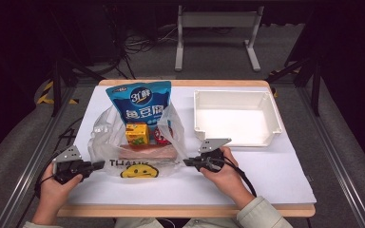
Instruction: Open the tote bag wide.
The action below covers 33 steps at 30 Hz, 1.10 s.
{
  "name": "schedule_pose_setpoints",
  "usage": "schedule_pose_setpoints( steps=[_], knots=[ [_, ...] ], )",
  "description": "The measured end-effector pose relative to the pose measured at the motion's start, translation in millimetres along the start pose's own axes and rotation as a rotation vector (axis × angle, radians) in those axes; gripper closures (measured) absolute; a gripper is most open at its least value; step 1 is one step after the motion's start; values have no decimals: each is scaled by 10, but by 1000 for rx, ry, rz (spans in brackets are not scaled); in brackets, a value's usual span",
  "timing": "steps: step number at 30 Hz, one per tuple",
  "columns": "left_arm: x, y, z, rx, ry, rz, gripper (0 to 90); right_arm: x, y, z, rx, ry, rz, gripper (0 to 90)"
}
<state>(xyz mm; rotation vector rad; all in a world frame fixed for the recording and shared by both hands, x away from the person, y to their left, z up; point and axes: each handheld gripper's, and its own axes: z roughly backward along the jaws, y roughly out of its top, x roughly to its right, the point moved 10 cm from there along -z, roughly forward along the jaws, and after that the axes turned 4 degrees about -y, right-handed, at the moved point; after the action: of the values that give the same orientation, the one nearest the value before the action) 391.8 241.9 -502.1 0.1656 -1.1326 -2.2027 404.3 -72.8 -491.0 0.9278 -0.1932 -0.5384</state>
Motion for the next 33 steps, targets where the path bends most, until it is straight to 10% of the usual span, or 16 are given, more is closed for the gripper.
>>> schedule_pose_setpoints(
  steps=[17, 22, 25, 33],
  knots=[
    [5, -154, -117, -90, -34, 20, 870, -26, -223, -73, -79, 3, -1, 900],
    [8, -108, -28, -65, 3, 17, 539, -47, -202, -48, -71, 10, -9, 829],
    [-7, -23, 105, -18, 60, -3, 307, -55, -142, -7, -34, 1, -15, 613],
    [99, 276, 359, 107, 112, -46, 149, -64, 167, 212, 121, -46, -18, 345]
  ],
)
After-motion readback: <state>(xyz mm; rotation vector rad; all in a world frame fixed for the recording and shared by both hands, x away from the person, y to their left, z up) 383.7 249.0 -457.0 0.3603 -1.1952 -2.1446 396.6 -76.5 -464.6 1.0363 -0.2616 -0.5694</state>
